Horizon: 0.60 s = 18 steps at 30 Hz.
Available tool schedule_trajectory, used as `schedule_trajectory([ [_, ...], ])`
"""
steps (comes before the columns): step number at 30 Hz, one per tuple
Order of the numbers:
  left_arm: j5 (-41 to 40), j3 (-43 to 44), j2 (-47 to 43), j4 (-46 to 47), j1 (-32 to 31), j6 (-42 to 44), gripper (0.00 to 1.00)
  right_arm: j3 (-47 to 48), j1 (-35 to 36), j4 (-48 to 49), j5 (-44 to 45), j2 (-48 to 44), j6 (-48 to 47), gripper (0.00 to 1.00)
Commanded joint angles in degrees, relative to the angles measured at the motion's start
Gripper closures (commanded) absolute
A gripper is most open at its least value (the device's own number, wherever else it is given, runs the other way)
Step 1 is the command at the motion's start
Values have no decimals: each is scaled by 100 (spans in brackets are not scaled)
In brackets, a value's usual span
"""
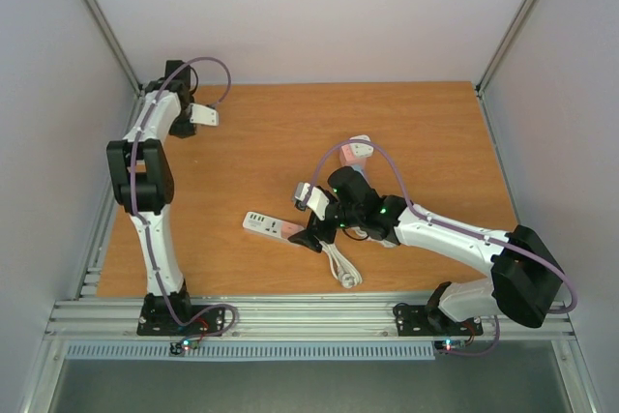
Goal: Pull the plug off the socket
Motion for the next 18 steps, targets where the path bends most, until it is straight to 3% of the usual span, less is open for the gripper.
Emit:
schedule_trajectory([
  [1, -534, 236, 263, 649, -16, 512, 62, -37, 1, 91, 23, 5, 87, 1],
  [7, -629, 246, 541, 960, -72, 755, 57, -77, 0, 131, 75, 120, 59, 1],
  [18, -224, 513, 645, 926, -67, 548, 16, -104, -8, 184, 101, 73, 105, 2],
])
